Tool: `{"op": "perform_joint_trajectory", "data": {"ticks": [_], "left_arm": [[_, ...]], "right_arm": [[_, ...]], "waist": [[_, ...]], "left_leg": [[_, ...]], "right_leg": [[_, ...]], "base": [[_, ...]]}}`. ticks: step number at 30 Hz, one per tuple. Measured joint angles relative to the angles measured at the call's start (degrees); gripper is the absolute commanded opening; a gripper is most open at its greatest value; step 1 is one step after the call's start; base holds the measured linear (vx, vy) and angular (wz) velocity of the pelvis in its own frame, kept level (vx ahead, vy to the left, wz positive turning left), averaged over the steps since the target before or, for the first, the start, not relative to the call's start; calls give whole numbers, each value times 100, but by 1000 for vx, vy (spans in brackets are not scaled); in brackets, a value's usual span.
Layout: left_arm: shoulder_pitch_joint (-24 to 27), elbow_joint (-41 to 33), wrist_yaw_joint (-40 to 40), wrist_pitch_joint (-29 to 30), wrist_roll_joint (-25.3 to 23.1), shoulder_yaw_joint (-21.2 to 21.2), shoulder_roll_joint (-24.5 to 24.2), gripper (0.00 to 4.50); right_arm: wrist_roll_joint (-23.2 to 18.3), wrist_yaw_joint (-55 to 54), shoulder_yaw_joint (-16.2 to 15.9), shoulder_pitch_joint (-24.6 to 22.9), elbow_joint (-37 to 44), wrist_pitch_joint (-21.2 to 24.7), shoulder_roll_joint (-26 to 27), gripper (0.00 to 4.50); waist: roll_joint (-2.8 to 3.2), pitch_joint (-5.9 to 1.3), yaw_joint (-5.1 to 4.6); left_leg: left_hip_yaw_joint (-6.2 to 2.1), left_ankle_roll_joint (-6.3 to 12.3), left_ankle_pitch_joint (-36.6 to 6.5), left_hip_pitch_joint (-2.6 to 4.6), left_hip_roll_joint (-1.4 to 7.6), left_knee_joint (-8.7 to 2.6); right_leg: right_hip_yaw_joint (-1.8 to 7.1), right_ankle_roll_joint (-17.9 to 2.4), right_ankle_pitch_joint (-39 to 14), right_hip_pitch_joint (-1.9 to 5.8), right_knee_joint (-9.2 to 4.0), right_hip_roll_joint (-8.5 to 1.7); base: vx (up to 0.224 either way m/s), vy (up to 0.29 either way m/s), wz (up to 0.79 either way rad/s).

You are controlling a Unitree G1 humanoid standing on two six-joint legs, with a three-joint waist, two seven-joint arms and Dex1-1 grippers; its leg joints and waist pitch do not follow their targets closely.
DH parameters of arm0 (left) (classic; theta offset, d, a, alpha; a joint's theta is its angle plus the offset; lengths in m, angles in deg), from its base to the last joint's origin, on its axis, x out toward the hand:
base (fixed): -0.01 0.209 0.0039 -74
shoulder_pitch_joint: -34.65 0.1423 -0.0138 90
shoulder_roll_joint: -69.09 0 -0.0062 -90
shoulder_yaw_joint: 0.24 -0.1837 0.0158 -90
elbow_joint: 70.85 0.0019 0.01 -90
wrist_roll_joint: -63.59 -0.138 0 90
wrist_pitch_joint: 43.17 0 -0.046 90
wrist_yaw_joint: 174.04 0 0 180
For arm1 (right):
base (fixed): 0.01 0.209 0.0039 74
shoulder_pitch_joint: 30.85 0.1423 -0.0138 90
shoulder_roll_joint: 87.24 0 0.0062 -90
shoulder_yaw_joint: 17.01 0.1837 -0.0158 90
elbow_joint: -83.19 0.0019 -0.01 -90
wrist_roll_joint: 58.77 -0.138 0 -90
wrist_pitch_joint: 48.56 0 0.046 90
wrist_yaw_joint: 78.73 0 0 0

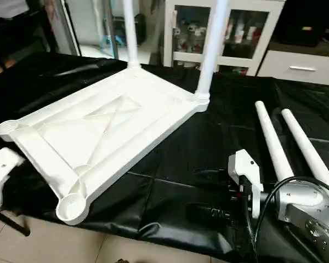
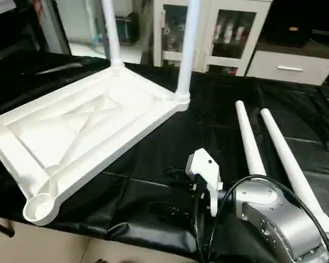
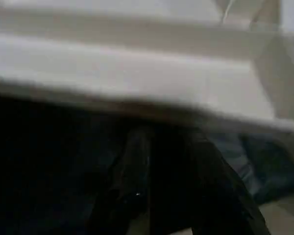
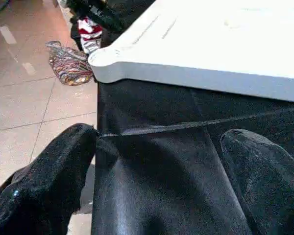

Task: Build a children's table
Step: Rotate table base

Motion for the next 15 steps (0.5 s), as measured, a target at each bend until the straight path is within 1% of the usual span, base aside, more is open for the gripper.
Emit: {"op": "perform_joint_trajectory", "data": {"ticks": [4, 6, 9, 15], "left_arm": [[-44, -102, 40, 77, 17, -260, 173, 110], [-113, -282, 41, 188, 20, -490, 313, 110], [-170, -385, 59, 207, 27, -653, 468, 110], [-635, -406, 41, 193, 68, -1066, 1052, 110]], "right_arm": [[13, 1, -1, 0, -2, -26, -2, 450], [37, 1, -2, 0, -9, -43, -2, 450], [47, 0, -2, -3, -50, -89, -12, 450], [60, -21, 1, -29, -90, -119, -50, 450]], "waist": [[-2, 0, 21], [-1, 0, 29], [-1, 0, 32], [10, 8, 67]], "left_leg": [[-2, 0, 0, 15, -10, 0], [-1, 0, 0, 24, -23, 0], [-2, 0, 0, 26, -27, 1], [-5, 1, 0, 26, -30, 3]], "right_leg": [[43, 0, 0, -5, 0, 19], [62, 0, 0, -10, 0, 19], [66, 0, 0, -6, -2, 19], [68, 0, 0, -2, -4, 18]], "base": [[0, 0, 0], [0, 0, 0], [0, 0, 0], [0, 0, 0]]}}
